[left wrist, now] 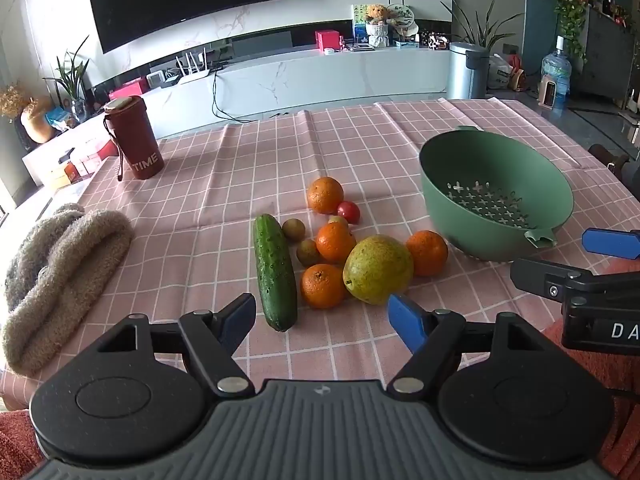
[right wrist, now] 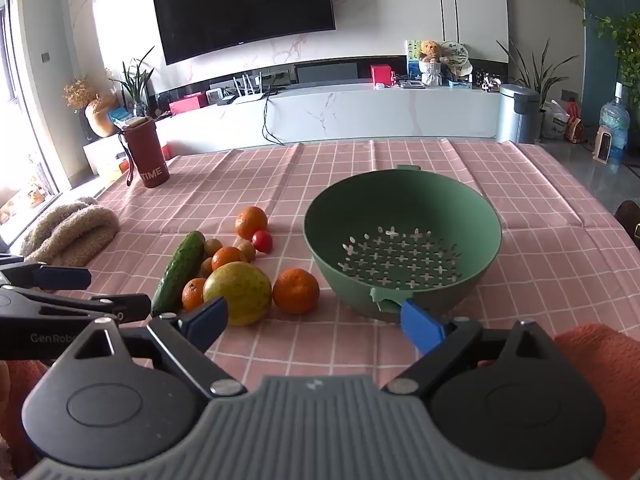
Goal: Organize fruits
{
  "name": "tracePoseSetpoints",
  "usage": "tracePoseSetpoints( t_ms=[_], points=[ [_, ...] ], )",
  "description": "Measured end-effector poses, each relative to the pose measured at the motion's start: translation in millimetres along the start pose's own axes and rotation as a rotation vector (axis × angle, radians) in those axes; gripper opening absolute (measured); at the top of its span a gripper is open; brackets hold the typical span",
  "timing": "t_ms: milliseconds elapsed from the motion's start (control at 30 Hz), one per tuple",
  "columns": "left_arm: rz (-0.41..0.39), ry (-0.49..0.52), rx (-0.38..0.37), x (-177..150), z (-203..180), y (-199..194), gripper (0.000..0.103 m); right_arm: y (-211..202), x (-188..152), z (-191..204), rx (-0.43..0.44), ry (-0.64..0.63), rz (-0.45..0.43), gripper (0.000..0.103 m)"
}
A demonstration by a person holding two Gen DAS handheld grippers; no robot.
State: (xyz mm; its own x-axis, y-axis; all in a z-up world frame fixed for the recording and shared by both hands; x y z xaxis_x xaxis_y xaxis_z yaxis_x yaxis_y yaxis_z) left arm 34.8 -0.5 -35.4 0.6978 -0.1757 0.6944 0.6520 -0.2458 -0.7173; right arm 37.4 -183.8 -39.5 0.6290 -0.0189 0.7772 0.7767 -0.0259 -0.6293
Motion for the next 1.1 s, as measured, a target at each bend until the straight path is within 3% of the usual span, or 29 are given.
tracePoseSetpoints(
  t_ms=[1100],
  points=[
    [0.008,-0.021,-0.005,-1.6,4.5,0.5,0.089,2.8,-1.6,1.3,-0.03,-0.017,0.021,0.094]
  ],
)
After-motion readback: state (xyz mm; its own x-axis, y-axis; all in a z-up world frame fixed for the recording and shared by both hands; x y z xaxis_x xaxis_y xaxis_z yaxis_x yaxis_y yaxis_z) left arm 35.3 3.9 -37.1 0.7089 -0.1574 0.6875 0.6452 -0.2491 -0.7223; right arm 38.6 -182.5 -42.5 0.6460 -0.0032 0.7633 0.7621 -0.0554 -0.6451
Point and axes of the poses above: each gripper's, at about its wrist camera, not at the fingertips, and y roughly the way its jaws point, z to its left, x to its top, the point moved 5 cm from there along y, roughly the way its jaws point, and after that the axes turned 14 degrees about -x, right-handed, at the moved point
